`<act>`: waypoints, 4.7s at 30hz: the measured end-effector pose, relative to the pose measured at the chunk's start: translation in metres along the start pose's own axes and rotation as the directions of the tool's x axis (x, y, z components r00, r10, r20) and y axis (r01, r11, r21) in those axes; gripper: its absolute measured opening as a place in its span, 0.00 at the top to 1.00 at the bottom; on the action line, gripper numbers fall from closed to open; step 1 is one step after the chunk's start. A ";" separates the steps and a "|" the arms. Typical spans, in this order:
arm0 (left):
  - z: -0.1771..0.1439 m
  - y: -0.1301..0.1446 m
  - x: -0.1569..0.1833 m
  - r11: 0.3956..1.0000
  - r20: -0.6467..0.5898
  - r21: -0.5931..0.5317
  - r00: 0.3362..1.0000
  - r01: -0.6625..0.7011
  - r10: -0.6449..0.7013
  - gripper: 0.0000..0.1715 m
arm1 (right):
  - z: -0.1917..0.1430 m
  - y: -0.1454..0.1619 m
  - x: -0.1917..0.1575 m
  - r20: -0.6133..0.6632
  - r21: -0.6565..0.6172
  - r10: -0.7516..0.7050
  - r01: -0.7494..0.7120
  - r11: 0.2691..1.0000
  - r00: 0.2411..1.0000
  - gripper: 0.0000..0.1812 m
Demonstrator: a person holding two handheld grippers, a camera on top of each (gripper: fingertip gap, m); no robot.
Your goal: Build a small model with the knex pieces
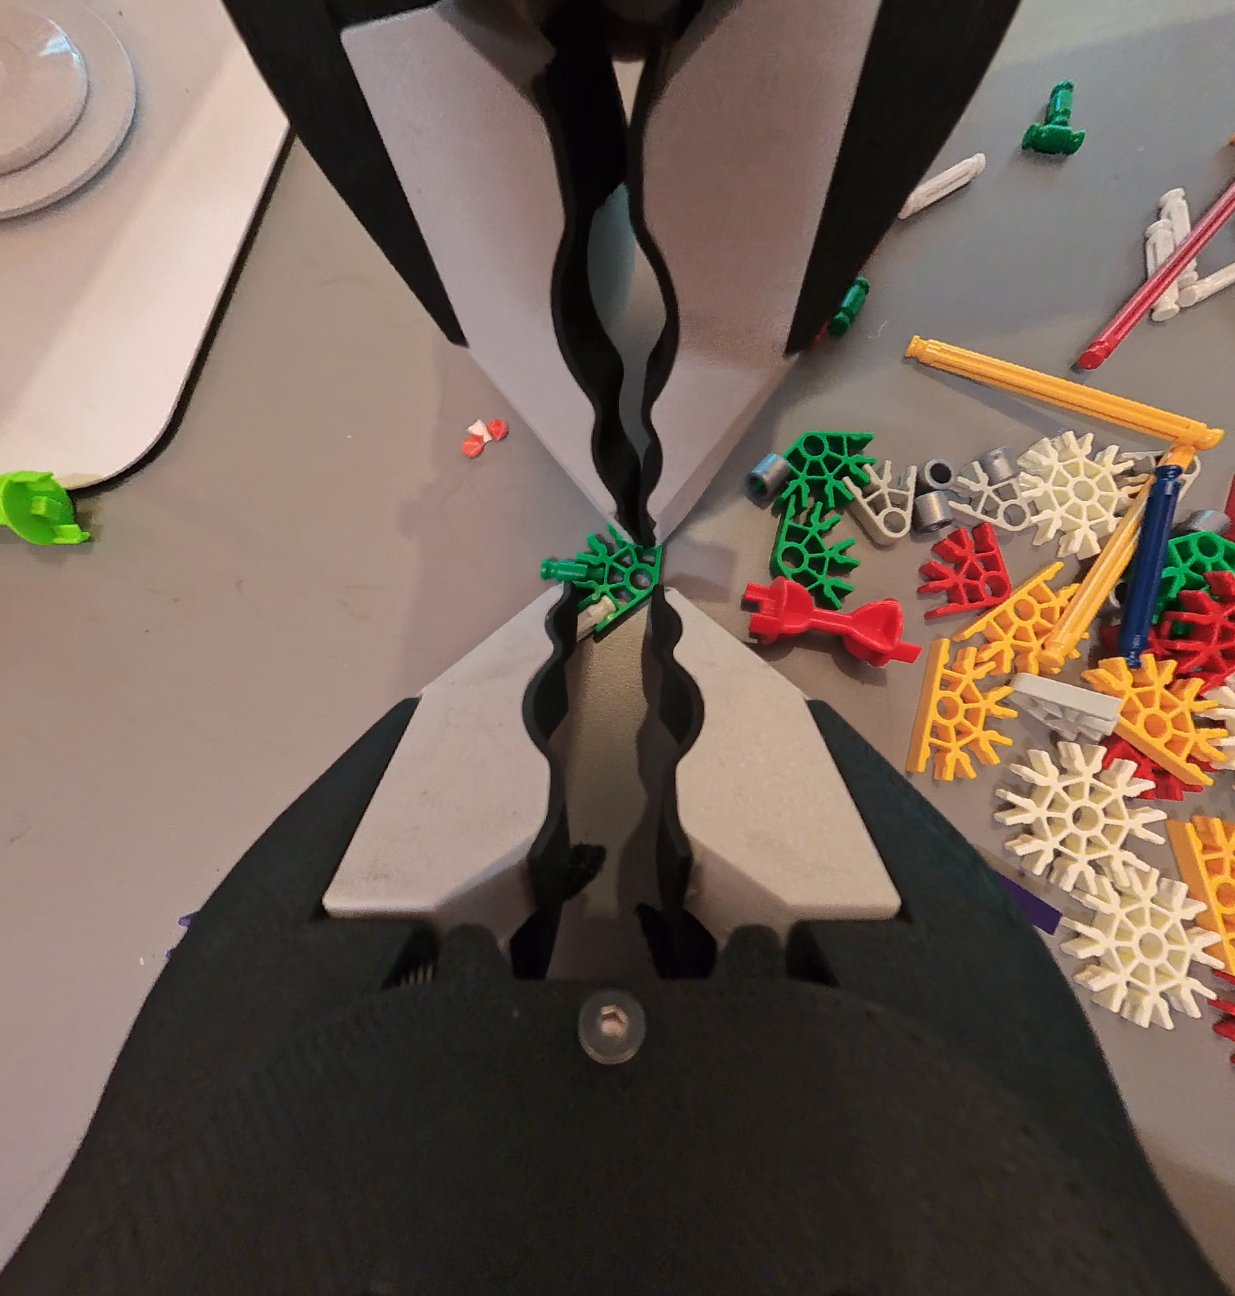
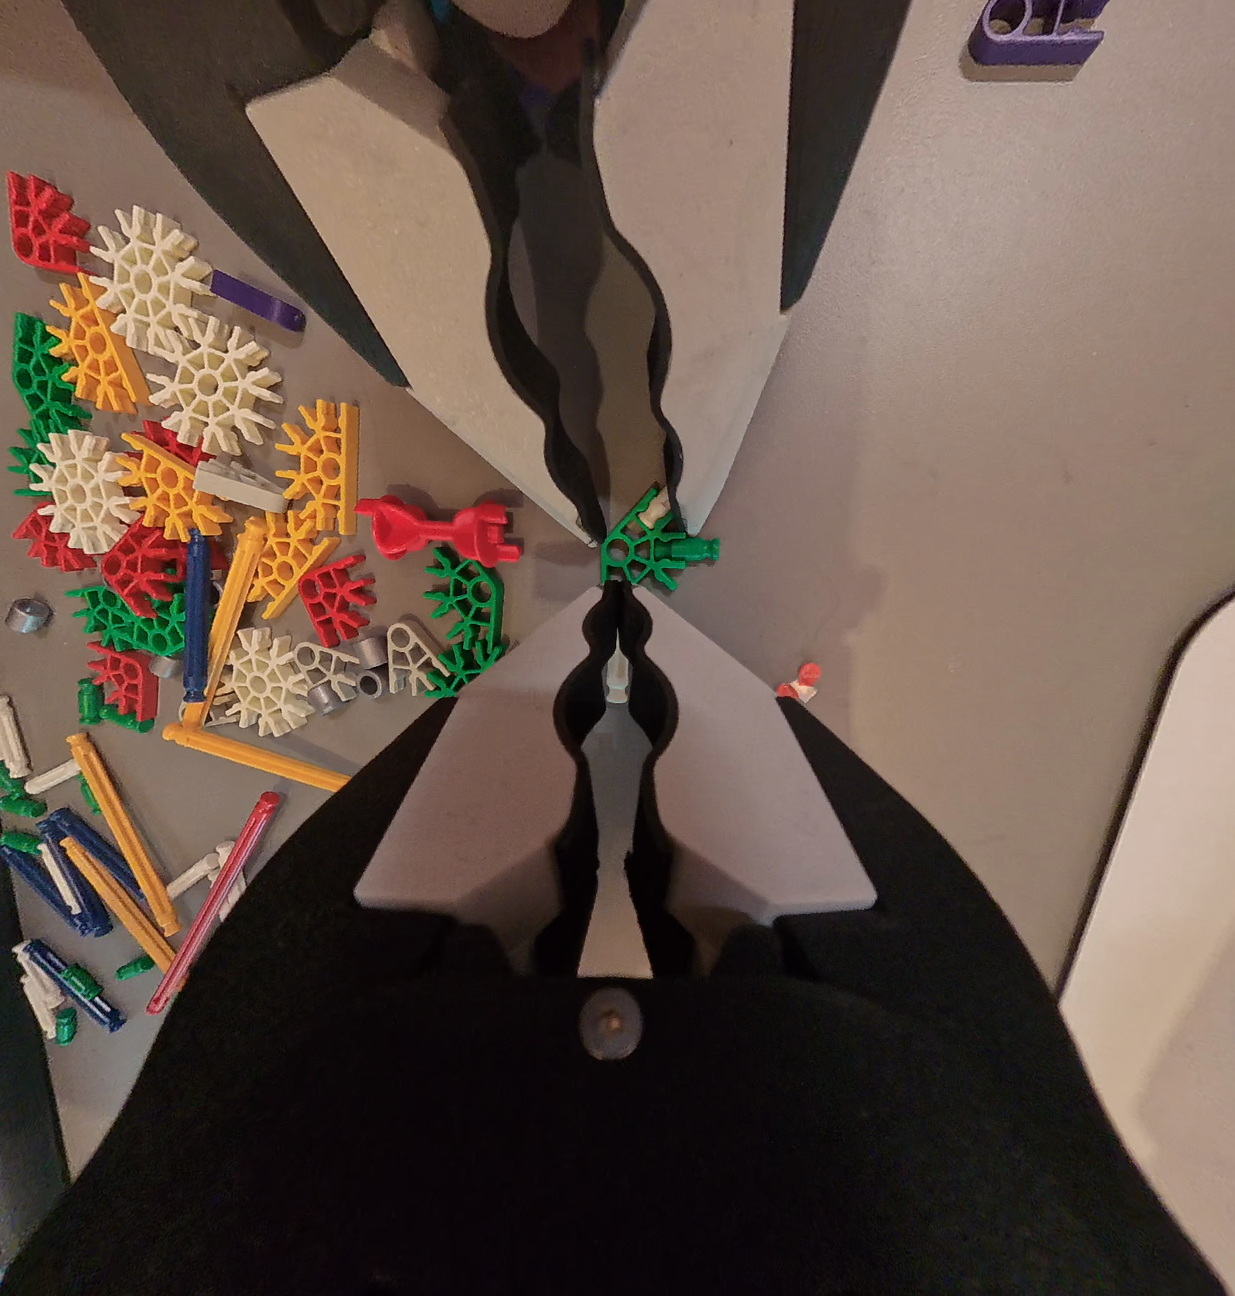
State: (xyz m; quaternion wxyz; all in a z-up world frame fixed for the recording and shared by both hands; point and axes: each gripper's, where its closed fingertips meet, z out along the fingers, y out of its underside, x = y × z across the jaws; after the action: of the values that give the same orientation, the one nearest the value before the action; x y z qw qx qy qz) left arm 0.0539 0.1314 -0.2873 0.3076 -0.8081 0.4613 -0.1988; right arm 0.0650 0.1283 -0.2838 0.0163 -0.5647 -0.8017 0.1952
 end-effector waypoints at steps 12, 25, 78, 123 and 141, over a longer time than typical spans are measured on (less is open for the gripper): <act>-0.001 0.001 0.001 0.998 -0.012 0.039 0.999 0.045 -0.045 0.89 | 0.002 -0.003 -0.003 -0.018 0.084 0.071 -0.069 0.994 0.997 1.00; -0.008 -0.002 0.003 0.999 0.059 0.011 0.998 0.038 -0.038 0.77 | -0.046 0.022 -0.017 -0.141 0.289 0.254 -0.206 0.935 0.957 0.99; -0.096 0.046 0.060 0.986 0.134 -0.016 0.978 0.166 -0.162 0.75 | -0.071 0.070 -0.141 -0.186 0.422 0.357 -0.253 0.871 0.916 0.89; -0.136 0.104 0.087 0.942 0.316 0.023 0.892 0.334 -0.324 0.73 | -0.068 0.124 -0.137 -0.261 0.450 0.473 -0.327 0.831 0.842 0.83; -0.108 0.079 0.124 0.969 0.158 -0.002 0.957 0.246 -0.243 0.74 | -0.063 0.109 -0.140 -0.243 0.453 0.456 -0.316 0.834 0.856 0.83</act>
State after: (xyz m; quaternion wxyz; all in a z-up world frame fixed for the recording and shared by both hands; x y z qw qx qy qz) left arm 0.0008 -0.0407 -0.2578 0.3071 -0.8754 0.3344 -0.1660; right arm 0.2298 0.0505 -0.2343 0.2287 -0.7265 -0.5970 0.2518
